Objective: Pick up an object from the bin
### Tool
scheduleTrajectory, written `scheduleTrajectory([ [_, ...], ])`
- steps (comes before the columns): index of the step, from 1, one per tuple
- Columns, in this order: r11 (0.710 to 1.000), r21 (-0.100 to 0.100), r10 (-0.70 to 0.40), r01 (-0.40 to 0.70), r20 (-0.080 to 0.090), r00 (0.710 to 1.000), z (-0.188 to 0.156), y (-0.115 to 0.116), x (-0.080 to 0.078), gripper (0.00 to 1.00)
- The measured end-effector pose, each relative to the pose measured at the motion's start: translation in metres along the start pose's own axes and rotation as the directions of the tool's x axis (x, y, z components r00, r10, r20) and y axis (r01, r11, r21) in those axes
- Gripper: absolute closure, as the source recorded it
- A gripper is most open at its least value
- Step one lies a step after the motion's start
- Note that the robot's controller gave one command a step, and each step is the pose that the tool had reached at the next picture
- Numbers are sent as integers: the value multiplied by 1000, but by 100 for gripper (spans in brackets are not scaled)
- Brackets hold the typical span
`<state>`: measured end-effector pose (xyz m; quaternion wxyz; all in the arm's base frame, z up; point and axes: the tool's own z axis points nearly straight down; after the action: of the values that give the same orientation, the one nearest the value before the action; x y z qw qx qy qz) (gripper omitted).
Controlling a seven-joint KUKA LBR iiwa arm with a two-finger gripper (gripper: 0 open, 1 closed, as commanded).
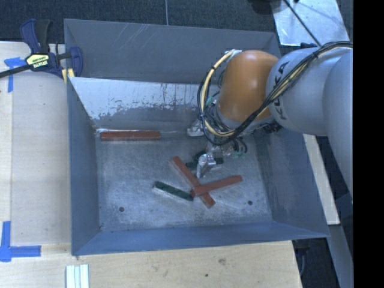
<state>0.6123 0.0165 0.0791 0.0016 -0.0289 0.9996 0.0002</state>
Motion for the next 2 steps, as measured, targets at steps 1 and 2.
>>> scheduleTrajectory([
  [1, 998, 1, -63, 63, 2, 998, -21, -43, -14, 0],
  [2, 999, 6, 39, -39, -10, 999, 3, -37, -14, 0],
])
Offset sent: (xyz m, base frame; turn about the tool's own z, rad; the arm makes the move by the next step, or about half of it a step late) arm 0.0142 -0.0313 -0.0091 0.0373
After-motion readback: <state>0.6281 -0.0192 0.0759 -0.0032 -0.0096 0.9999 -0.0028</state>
